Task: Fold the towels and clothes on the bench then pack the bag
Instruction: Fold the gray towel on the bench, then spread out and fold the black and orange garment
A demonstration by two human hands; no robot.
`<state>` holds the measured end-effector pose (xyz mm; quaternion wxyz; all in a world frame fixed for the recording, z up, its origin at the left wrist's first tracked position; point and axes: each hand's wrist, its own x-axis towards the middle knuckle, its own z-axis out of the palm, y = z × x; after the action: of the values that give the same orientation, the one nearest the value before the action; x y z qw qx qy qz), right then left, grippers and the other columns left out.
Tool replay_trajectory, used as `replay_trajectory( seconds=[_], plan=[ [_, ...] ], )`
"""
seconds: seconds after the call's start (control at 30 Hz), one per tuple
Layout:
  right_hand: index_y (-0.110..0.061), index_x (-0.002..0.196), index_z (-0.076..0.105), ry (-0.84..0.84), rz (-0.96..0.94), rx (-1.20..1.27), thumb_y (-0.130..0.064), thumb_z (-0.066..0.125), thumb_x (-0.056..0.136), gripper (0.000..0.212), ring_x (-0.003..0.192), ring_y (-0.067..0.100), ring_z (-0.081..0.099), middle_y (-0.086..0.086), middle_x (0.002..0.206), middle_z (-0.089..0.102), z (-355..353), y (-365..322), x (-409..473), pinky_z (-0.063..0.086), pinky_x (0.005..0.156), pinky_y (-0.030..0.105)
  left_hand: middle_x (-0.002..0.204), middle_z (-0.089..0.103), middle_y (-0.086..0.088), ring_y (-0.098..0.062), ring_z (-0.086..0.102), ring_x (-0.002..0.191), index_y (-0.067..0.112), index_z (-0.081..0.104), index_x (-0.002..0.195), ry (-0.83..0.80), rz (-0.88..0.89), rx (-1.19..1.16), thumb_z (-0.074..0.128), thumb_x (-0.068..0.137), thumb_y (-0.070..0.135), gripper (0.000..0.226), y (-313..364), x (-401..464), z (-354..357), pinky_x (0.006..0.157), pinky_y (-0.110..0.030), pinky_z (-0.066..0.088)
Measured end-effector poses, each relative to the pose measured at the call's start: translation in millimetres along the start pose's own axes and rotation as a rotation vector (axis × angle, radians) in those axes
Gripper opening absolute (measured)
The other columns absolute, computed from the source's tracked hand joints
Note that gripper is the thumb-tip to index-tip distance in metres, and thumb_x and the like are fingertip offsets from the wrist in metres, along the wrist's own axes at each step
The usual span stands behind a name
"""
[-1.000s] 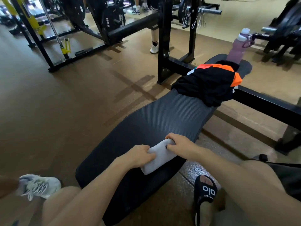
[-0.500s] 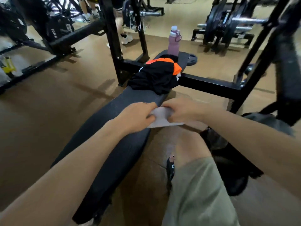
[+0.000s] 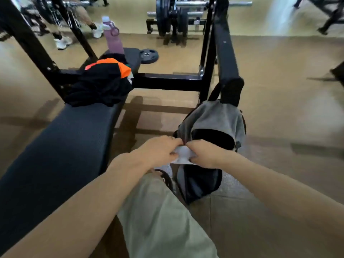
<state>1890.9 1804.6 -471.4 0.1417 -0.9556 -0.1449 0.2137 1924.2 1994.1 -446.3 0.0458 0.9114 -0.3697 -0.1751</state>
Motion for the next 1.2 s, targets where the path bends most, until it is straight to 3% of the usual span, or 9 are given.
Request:
replay_trajectory(
  seconds=[0.13, 0.27, 0.4, 0.6, 0.8, 0.87, 0.93, 1.03, 1.2],
  plan=[
    [-0.011, 0.122, 0.053, 0.015, 0.161, -0.197, -0.012, 0.055, 0.09, 0.032, 0.109, 0.032, 0.059, 0.01, 0.12, 0.058, 60, 45, 14, 0.053, 0.087, 0.043, 0.144, 0.046, -0.006, -0.033, 0.057, 0.118, 0.033, 0.025, 0.156, -0.13, -0.038, -0.067, 0.052, 0.101, 0.035, 0.061, 16, 23, 40, 0.089, -0.048, 0.053],
    [-0.011, 0.136, 0.046, 0.009, 0.329, -0.266, -0.012, 0.046, 0.096, 0.04, 0.123, 0.033, 0.053, 0.009, 0.134, 0.051, 83, 78, 39, 0.049, 0.094, 0.042, 0.159, 0.028, -0.007, -0.034, 0.054, 0.122, 0.035, 0.006, 0.161, -0.048, -0.06, -0.036, 0.052, 0.101, 0.034, 0.075, 12, 49, 45, 0.088, -0.048, 0.054],
    [-0.012, 0.143, 0.045, 0.015, 0.43, -0.213, -0.014, 0.041, 0.104, 0.039, 0.128, 0.032, 0.051, 0.01, 0.141, 0.05, 103, 99, 68, 0.049, 0.096, 0.04, 0.149, 0.039, -0.008, -0.033, 0.057, 0.112, 0.021, 0.024, 0.155, 0.122, -0.072, -0.029, 0.055, 0.097, 0.025, 0.066, 7, 79, 32, 0.075, -0.046, 0.057],
    [-0.012, 0.154, 0.033, -0.103, 0.476, -0.211, -0.022, 0.034, 0.108, 0.046, 0.143, 0.035, 0.035, 0.015, 0.156, 0.037, 128, 119, 99, 0.034, 0.114, 0.046, 0.128, 0.055, -0.006, -0.028, 0.059, 0.109, 0.014, 0.046, 0.134, 0.191, -0.026, -0.034, 0.048, 0.101, 0.025, 0.035, -1, 101, 13, 0.074, -0.039, 0.052],
    [-0.001, 0.152, 0.029, -0.077, 0.406, -0.048, -0.019, 0.028, 0.11, 0.046, 0.144, 0.035, 0.031, 0.019, 0.157, 0.033, 121, 109, 101, 0.026, 0.108, 0.028, 0.129, 0.055, -0.003, -0.028, 0.06, 0.106, 0.022, 0.042, 0.14, 0.114, 0.0, -0.061, 0.047, 0.101, 0.025, 0.04, -15, 104, 2, 0.073, -0.038, 0.05],
    [-0.005, 0.154, 0.025, -0.06, 0.499, -0.033, -0.023, 0.028, 0.109, 0.049, 0.144, 0.035, 0.03, 0.016, 0.158, 0.03, 124, 99, 100, 0.03, 0.112, 0.033, 0.135, 0.054, -0.001, -0.027, 0.059, 0.109, 0.027, 0.038, 0.146, 0.065, 0.019, -0.075, 0.049, 0.1, 0.024, 0.047, -21, 99, -2, 0.077, -0.036, 0.049],
    [-0.008, 0.15, 0.034, -0.07, 0.528, -0.126, -0.021, 0.03, 0.107, 0.045, 0.139, 0.032, 0.038, 0.014, 0.152, 0.038, 122, 74, 98, 0.035, 0.112, 0.039, 0.142, 0.051, 0.004, -0.023, 0.058, 0.103, 0.033, 0.038, 0.149, 0.024, 0.034, -0.105, 0.049, 0.101, 0.023, 0.051, -25, 91, -10, 0.078, -0.032, 0.044],
    [-0.009, 0.136, 0.051, -0.108, 0.379, -0.213, -0.015, 0.045, 0.1, 0.037, 0.126, 0.028, 0.051, 0.012, 0.138, 0.053, 109, 19, 90, 0.044, 0.098, 0.035, 0.141, 0.052, 0.004, -0.02, 0.058, 0.109, 0.04, 0.039, 0.149, 0.022, 0.029, -0.137, 0.047, 0.102, 0.023, 0.051, -35, 74, -23, 0.088, -0.039, 0.05],
    [-0.011, 0.119, 0.055, 0.027, 0.113, -0.052, -0.017, 0.052, 0.095, 0.024, 0.114, 0.033, 0.059, 0.013, 0.12, 0.06, 54, -45, 107, 0.046, 0.078, 0.037, 0.142, 0.054, 0.0, -0.02, 0.053, 0.127, 0.041, 0.037, 0.151, 0.145, -0.137, -0.21, 0.05, 0.102, 0.026, 0.054, -75, 28, -40, 0.101, -0.043, 0.049]
  ],
)
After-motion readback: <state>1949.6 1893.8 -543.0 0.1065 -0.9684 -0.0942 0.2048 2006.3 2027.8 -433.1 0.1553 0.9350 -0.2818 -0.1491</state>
